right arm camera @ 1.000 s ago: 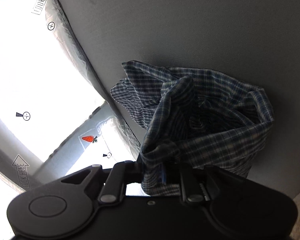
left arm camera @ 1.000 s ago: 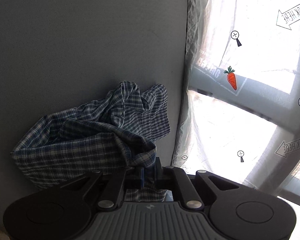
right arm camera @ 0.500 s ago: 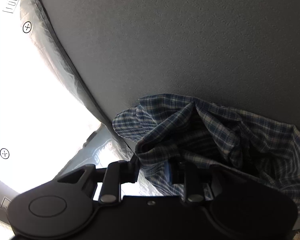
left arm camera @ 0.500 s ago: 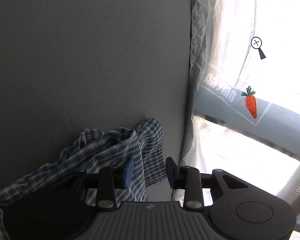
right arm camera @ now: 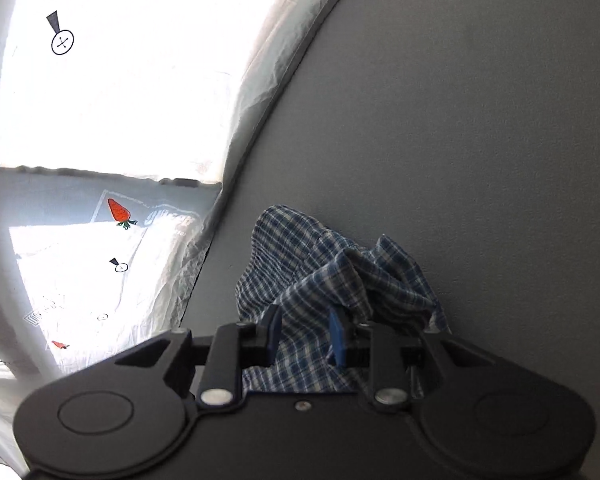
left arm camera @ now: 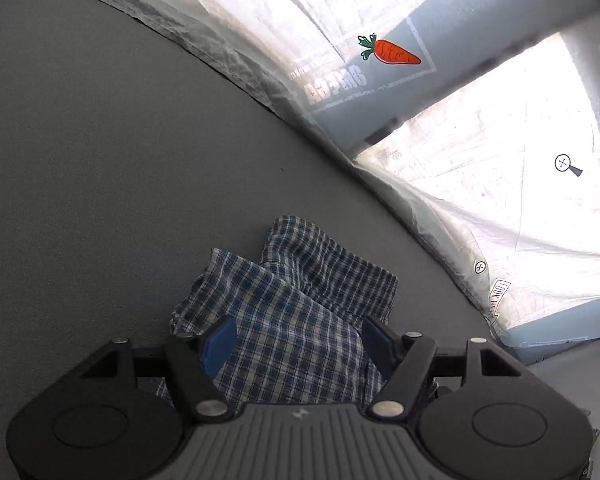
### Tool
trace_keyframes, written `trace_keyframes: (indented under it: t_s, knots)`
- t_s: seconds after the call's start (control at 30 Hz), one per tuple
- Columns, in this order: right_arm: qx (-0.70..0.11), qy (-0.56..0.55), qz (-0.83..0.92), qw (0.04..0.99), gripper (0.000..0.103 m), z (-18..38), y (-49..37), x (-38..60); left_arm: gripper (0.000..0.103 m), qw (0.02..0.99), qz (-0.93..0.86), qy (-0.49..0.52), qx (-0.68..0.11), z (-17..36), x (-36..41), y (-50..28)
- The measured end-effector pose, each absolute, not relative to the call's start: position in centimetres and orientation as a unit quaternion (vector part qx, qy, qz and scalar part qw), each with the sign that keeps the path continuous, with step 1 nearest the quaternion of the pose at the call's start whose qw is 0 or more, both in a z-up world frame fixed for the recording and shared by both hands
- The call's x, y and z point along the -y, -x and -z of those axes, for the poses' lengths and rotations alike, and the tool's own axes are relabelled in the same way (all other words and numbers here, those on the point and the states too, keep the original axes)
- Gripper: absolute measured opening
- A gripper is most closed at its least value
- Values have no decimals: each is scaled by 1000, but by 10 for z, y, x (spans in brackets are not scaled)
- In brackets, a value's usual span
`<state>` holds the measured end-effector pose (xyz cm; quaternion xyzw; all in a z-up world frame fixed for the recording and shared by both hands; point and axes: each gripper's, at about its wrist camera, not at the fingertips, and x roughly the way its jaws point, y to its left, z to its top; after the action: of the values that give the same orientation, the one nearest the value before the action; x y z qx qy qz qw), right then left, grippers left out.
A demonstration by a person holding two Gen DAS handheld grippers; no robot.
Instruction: Fold clothes
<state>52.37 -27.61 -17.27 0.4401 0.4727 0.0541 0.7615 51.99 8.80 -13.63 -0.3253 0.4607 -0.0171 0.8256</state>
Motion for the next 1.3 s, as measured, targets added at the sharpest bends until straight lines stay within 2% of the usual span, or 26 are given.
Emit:
trace_keyframes:
  t_s: [0.13, 0.3, 0.4, 0.47, 0.63, 0.73, 0.87, 0.93, 1.0, 1.03, 1.07, 1.17, 1.3]
  knots:
    - [-441, -222, -60, 868, 17, 152, -504, 236, 70, 868, -4, 215, -448, 140, -57, -512]
    - [-380, -9, -52, 924, 18, 167, -476, 201, 70, 900, -37, 118, -419, 162, -31, -515]
    - [-367, 20, -39, 929, 18, 195, -483, 184, 71, 903, -65, 90, -415, 179, -29, -521]
    - [-365, 22, -29, 930, 17, 210, -480, 186, 81, 899, -77, 100, -420, 190, -35, -526]
    - [-317, 89, -30, 944, 17, 231, -468, 180, 93, 904, -83, 97, -408, 216, -42, -525]
    - [-303, 87, -27, 949, 18, 237, -470, 178, 96, 914, -83, 75, -391, 222, -38, -519]
    - [-309, 69, -29, 948, 20, 236, -477, 182, 98, 908, -73, 80, -406, 222, -40, -524]
    - [-326, 58, -28, 943, 29, 233, -485, 187, 100, 901, -59, 79, -422, 221, -44, -529]
    - [-342, 55, -4, 938, 67, 229, -493, 195, 101, 895, -39, 78, -437, 221, -49, -534]
    - [-349, 47, 2, 936, 74, 229, -495, 201, 101, 892, -29, 78, -444, 221, -52, -536]
    - [-355, 29, -1, 934, 78, 229, -497, 208, 102, 890, -19, 80, -448, 220, -55, -537]
    - [-369, -24, -22, 929, 78, 233, -500, 227, 103, 887, 1, 81, -454, 220, -59, -538]
    - [-371, -39, -33, 927, 79, 236, -500, 231, 102, 887, 7, 85, -453, 220, -58, -538]
